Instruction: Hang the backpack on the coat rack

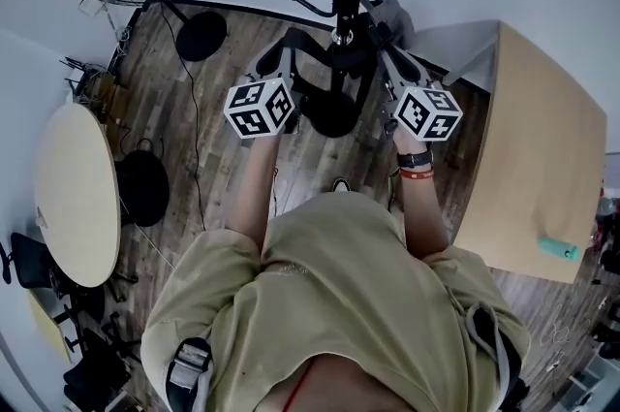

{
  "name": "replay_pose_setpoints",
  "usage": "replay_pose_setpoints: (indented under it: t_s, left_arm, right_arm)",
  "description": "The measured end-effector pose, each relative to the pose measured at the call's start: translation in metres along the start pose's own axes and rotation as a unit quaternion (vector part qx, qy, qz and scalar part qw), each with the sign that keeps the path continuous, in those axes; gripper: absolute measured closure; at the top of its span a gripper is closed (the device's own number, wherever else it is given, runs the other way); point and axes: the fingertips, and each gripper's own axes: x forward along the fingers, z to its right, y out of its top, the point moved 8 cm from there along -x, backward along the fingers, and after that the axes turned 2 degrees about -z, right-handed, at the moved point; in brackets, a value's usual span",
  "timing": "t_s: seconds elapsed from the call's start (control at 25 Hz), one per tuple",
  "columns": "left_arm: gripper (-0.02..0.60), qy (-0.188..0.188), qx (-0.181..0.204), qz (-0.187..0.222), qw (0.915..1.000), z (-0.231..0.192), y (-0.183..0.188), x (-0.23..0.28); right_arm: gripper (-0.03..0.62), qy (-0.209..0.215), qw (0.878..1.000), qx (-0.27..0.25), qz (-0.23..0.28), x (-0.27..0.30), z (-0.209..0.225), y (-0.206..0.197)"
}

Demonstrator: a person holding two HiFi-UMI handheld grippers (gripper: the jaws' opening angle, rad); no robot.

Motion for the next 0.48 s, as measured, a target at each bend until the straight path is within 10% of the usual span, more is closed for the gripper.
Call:
replay_pose_setpoints:
  t_s: [0.48]
  left_arm:
    - [0.557, 0.018, 0.016, -0.05, 0.9985, -0.004, -0.04, 0.013]
  right_arm:
    - [0.517, -0.019, 0.999, 0.01, -0.046, 0.003, 0.018, -0.038]
